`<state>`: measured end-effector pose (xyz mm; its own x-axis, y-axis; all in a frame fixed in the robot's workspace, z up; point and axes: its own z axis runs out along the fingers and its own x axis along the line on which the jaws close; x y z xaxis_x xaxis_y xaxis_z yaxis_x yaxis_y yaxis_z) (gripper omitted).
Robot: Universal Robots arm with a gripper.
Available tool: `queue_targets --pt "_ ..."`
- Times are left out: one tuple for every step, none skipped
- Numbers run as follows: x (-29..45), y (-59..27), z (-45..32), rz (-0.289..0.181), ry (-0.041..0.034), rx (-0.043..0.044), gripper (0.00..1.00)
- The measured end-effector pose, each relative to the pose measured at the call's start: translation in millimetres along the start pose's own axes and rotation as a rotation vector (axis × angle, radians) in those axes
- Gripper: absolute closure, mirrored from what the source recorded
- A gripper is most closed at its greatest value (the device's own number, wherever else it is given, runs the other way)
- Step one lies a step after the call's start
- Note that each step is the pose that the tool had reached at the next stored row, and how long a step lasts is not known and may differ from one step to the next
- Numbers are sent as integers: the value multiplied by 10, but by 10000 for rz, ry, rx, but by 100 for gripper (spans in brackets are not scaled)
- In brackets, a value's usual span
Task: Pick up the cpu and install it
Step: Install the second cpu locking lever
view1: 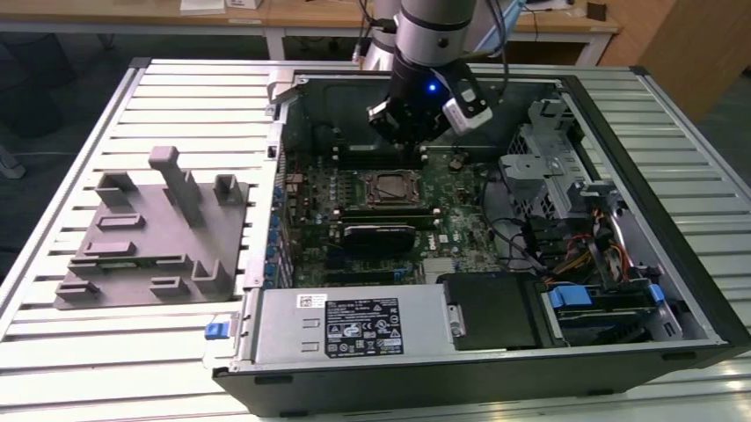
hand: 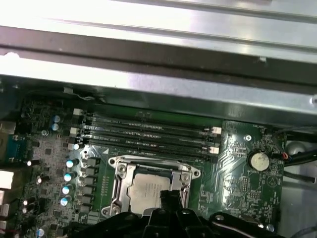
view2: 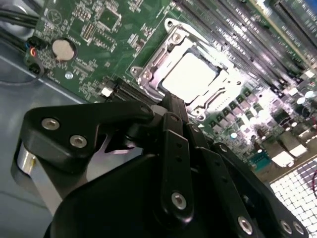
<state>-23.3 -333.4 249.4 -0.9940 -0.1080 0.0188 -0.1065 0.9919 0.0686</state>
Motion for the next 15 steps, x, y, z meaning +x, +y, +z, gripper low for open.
queue_targets --pt "2 -12 -1 0 0 0 89" --pt "4 -31 -2 0 0 0 89" --pt "6 -47 -3 0 0 -1 89" --pt "8 -63 -3 0 -1 -2 89" --pt "10 -79 -5 1 0 0 89" --pt "11 -92 -5 1 0 0 89" --pt "13 -105 -6 1 0 0 89" --pt "14 -119 -6 1 0 0 89" --pt "15 -129 -6 0 0 0 89" --pt "16 -137 -6 0 0 -1 89" --pt "17 -143 -6 0 -1 -2 89" --pt "17 -149 -7 0 0 -1 89" --pt "18 -154 -7 1 -1 -1 89" --pt "19 -160 -7 0 0 0 89" --pt "20 -166 -8 1 0 0 89"
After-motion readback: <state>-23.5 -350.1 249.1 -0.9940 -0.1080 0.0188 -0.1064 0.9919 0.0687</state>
